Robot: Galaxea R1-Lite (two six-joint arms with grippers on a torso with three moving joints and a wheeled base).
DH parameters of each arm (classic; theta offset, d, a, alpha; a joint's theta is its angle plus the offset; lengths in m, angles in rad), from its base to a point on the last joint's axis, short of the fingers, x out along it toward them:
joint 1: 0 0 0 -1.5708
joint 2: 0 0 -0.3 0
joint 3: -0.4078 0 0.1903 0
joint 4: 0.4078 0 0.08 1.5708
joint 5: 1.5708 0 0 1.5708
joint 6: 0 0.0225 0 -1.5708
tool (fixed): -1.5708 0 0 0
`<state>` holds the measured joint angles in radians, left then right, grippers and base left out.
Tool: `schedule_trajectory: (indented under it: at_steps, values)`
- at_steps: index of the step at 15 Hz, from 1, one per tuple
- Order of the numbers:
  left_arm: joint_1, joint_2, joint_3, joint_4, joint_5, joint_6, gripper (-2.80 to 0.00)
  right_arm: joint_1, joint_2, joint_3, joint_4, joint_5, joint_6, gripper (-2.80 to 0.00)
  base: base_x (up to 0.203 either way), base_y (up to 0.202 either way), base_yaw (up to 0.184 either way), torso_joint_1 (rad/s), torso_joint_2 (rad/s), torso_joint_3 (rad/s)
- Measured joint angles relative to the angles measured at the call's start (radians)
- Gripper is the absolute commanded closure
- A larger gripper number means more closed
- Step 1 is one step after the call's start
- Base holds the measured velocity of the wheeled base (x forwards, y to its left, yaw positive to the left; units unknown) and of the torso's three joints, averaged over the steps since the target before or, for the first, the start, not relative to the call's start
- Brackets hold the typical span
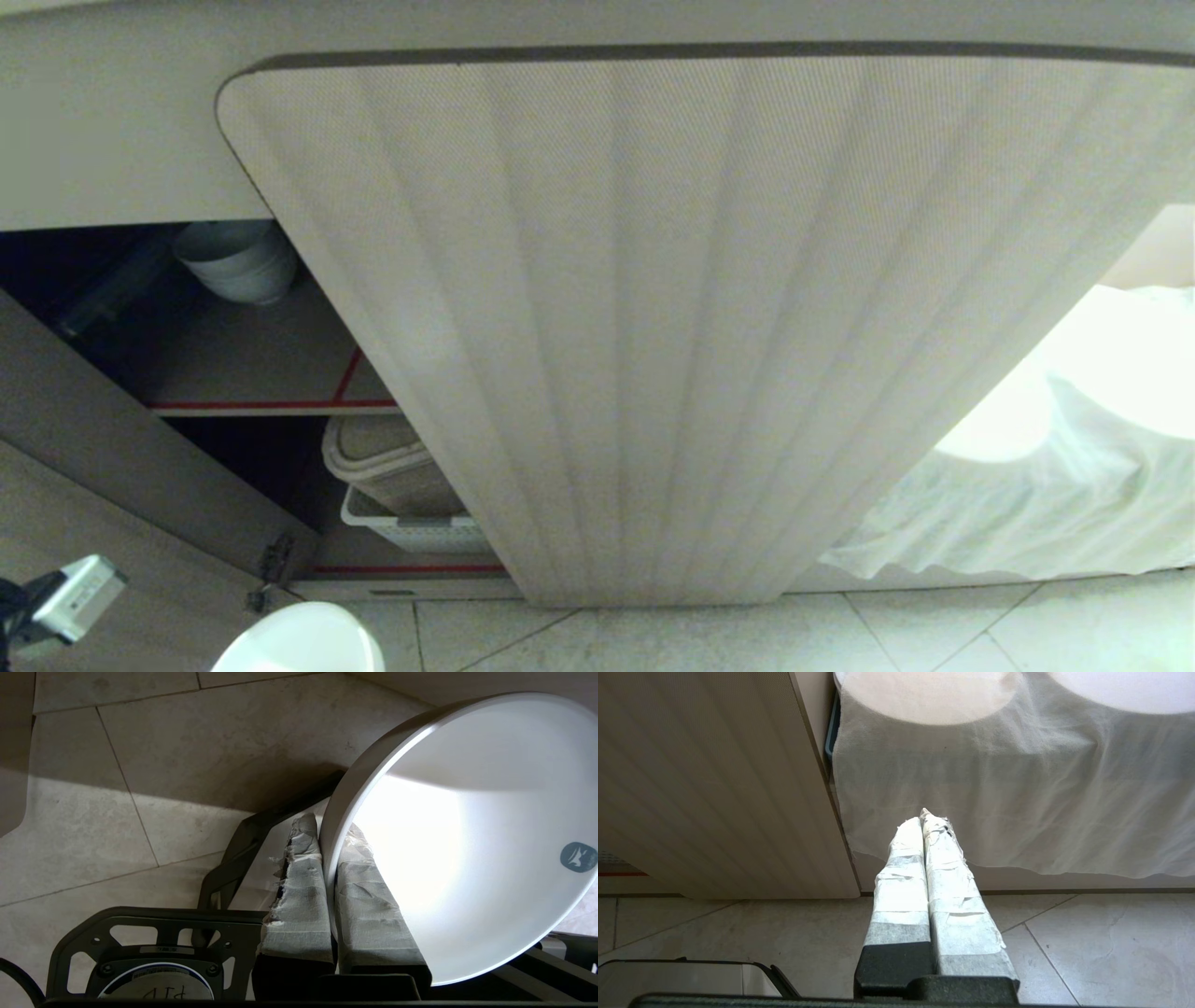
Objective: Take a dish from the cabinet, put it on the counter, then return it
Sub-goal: Place it on the table
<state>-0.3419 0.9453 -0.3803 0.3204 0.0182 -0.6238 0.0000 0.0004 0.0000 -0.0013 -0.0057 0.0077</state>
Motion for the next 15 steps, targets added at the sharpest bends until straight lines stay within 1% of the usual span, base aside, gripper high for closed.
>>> schedule_trajectory:
  at_steps: [2,6,9,12,15]
  values:
    - [-0.001,-0.001,0.003,0.0,-0.001,0.0,0.0,0.0,0.0,0.0,0.0,0.0,0.0,0.0,0.0,0.0,0.0,0.009,-0.02,-0.009]
    - [-0.001,-0.003,0.003,0.002,-0.001,0.0,0.0,0.0,0.0,0.0,0.001,0.0,0.0,0.0,0.0,0.0,0.0,0.071,-0.24,-0.244]
    - [-0.002,-0.005,0.003,0.0,-0.002,0.0,0.0,0.0,0.0,0.0,-0.001,0.0,0.0,0.0,0.0,0.0,0.0,0.185,-0.54,-0.3]
    - [-0.003,-0.013,0.002,0.001,-0.025,0.001,0.0,0.0,0.0,0.0,0.0,0.0,0.0,0.0,0.0,0.0,0.0,0.177,-0.48,-0.292]
    - [-0.024,-0.021,0.001,0.001,-0.029,0.002,0.0,0.0,0.0,0.0,0.0,0.0,0.0,0.0,0.0,0.0,0.0,0.188,-0.47,-0.287]
